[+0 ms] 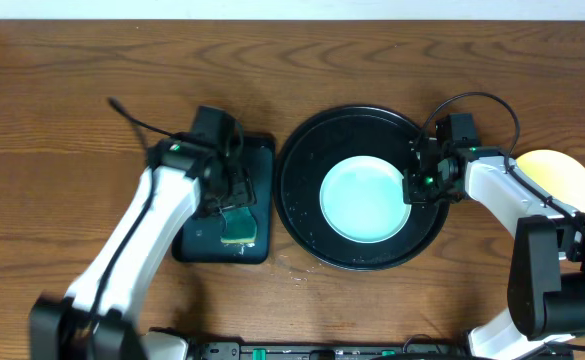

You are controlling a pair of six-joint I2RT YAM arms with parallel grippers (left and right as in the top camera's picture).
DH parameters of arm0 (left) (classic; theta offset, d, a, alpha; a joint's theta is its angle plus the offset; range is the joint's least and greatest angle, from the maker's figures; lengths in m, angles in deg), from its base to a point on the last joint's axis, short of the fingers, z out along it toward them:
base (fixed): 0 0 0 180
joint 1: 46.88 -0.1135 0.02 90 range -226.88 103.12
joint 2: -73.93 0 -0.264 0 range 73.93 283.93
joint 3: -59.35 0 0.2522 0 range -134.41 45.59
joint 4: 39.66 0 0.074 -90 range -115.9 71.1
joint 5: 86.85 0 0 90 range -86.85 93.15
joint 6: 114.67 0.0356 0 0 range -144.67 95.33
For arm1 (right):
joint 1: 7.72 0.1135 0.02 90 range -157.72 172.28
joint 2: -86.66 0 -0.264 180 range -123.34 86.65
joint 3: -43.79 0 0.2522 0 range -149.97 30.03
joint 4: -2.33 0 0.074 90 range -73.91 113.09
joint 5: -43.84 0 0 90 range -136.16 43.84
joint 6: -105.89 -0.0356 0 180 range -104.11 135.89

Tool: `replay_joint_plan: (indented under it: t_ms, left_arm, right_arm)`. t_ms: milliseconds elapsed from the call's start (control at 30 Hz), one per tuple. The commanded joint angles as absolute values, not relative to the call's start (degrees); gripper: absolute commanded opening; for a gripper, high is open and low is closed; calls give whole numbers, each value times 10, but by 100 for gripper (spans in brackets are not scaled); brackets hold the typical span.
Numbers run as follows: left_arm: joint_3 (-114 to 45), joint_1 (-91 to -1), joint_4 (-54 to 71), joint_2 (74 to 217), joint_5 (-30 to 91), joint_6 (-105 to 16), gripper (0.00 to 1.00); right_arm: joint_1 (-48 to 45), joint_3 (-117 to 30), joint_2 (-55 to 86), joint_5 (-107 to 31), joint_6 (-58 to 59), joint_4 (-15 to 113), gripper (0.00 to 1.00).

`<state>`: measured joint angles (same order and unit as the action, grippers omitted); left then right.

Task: Clean dirty plates on tray and stack at the side
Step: 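Return the sponge to the soapy tray with the left gripper, then lift the mint plate with the right gripper and carry it right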

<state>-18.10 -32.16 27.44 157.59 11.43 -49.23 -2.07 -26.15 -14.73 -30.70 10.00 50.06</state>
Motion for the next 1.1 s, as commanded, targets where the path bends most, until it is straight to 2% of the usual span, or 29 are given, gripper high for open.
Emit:
replay_joint_plan:
  t_ms: [0, 200, 500, 933, 1067]
  left_arm:
    - [-203, -324, 280, 1518, 118, -487, 76]
    - [-203, -324, 280, 1461, 117, -487, 79]
    - [-203, -324, 278, 1459, 117, -504, 81]
    - [-203, -324, 278, 1459, 117, -504, 81]
    - [-203, -324, 278, 1459, 117, -504, 82]
  right_arm:
    - [-12, -261, -129, -318, 102, 506, 1]
    - [6, -261, -42, -415, 76, 520, 1]
    - [39, -261, 125, -580, 78, 538, 1]
    - [40, -261, 147, -556, 77, 547, 1]
    - [48, -261, 147, -582, 126, 519, 1]
